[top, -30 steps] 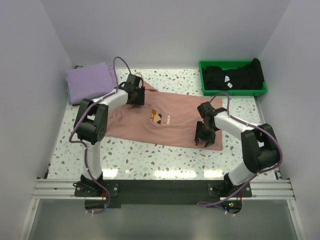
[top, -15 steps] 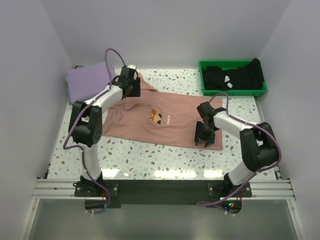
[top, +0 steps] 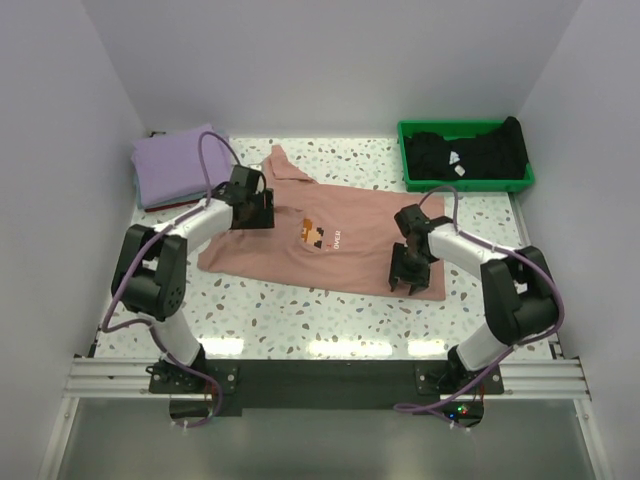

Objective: Fold and stack the t-shirts
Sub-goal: Fold the tshirt

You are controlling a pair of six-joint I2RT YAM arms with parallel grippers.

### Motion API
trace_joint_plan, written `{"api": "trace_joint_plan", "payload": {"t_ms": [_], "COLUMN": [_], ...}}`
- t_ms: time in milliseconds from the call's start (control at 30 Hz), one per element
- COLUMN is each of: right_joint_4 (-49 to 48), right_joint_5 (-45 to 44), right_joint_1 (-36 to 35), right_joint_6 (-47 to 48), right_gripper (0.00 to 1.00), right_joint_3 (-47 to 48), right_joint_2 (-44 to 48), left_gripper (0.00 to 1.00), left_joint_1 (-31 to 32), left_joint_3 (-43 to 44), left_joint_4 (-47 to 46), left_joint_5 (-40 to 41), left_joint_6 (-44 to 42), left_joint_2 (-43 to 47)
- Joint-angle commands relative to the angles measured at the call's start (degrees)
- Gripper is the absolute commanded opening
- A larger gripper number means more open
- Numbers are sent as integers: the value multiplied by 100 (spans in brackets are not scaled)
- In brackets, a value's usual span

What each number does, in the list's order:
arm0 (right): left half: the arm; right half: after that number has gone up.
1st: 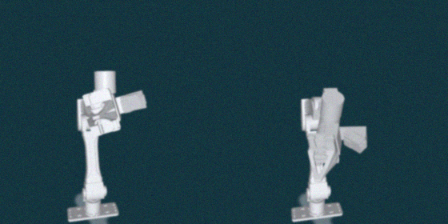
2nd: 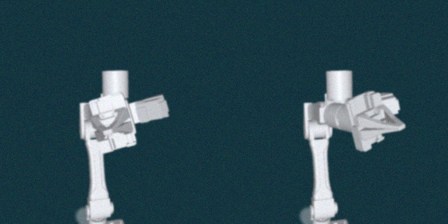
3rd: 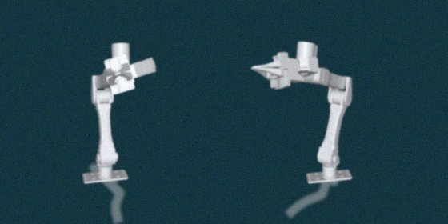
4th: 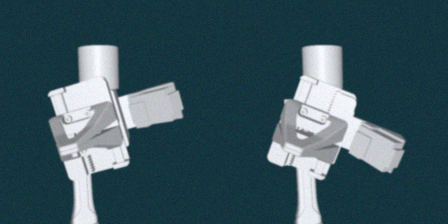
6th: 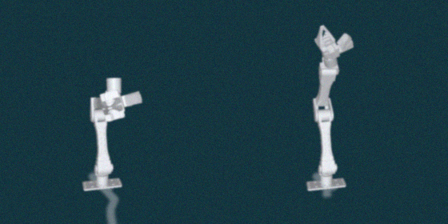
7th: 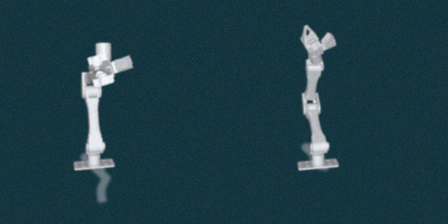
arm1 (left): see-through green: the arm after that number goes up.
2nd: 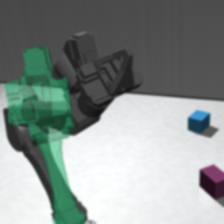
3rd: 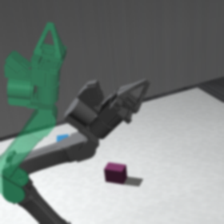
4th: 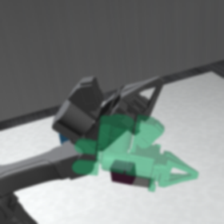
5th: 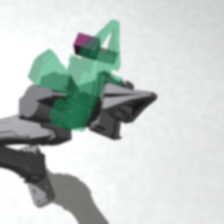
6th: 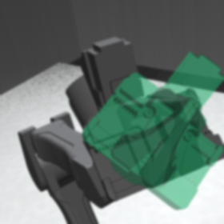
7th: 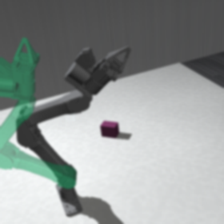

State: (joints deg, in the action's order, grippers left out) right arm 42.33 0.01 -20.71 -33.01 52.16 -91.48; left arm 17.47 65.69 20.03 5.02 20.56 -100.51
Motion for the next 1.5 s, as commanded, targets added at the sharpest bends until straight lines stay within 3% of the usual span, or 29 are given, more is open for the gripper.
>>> {"api": "trace_joint_plan", "payload": {"t_ms": [0,533,1200,1333,1467], "right_joint_4": [-93,21,127,241,224], "right_joint_5": [78,16,16,-72,-19], "right_joint_1": [-12,-3,-3,-3,-12], "right_joint_6": [-29,-74,-12,41,14], "right_gripper": [51,51,51,51,52], "right_joint_3": [-74,-171,118,338,575], "right_joint_2": [306,509,254,306,263], "left_gripper": [67,67,67,67,67], "left_joint_1": [-16,-227,-315,-341,-429], "left_joint_3": [-74,453,2264,1922,827], "left_joint_4": [-552,-825,-632,-527,-562], "left_joint_5": [-317,-396,-678,-537,-379], "left_joint_6": [115,-95,71,89,106], "left_joint_2": [-21,-909,-1648,-1218,-376]}}
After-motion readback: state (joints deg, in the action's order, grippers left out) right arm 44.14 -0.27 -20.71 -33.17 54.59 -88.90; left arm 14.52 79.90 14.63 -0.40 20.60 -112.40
